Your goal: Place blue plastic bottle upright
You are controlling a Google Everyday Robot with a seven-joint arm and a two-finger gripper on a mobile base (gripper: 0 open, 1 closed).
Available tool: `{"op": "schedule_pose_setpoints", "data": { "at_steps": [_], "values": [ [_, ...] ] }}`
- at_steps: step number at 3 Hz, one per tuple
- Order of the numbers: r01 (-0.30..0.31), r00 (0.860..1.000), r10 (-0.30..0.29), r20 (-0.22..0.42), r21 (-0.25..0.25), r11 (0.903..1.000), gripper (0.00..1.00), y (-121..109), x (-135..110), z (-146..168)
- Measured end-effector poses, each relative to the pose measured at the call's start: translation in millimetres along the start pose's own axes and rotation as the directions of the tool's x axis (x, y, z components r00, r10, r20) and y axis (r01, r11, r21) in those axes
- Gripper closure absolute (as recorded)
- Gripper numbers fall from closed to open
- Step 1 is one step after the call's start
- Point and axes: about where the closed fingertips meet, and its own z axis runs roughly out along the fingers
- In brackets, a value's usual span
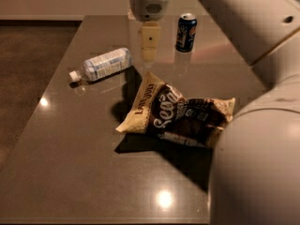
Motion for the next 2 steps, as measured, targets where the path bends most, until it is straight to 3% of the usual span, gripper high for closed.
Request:
{"op": "schedule_pose_setpoints", "data": {
  "at_steps": [1, 2],
  "values": [
    [0.076, 0.997, -0.076, -0.005, -0.022, 0.9968, 0.00, -9, -34, 26],
    [0.166, 0.986, -0.168, -0.021, -0.066, 0.9839, 0.00, -11, -72, 55]
  ]
}}
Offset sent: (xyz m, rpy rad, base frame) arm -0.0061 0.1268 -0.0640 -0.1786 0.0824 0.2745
